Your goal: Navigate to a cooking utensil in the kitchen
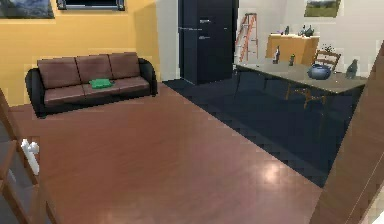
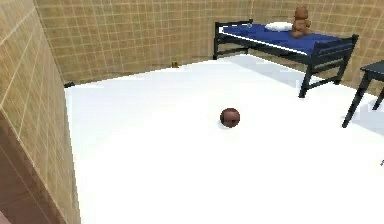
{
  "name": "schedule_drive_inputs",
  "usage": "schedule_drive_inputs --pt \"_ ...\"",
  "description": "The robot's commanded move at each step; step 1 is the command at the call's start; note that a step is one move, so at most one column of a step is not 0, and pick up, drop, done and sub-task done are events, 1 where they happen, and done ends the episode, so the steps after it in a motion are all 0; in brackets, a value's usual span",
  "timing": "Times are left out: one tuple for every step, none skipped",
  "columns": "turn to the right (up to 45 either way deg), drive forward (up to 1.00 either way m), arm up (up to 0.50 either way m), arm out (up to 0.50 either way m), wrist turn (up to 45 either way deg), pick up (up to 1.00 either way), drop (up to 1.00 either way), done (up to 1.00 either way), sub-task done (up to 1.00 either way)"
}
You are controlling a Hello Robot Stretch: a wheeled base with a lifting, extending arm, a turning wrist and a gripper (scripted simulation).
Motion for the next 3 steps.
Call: schedule_drive_inputs --pt "21.0 0.0 0.0 0.0 0.0 0.0 0.0 0.0 0.0" --pt "-30.0 0.0 0.0 0.0 0.0 0.0 0.0 0.0 0.0" --pt "-45.0 0.0 0.0 0.0 0.0 0.0 0.0 0.0 0.0"
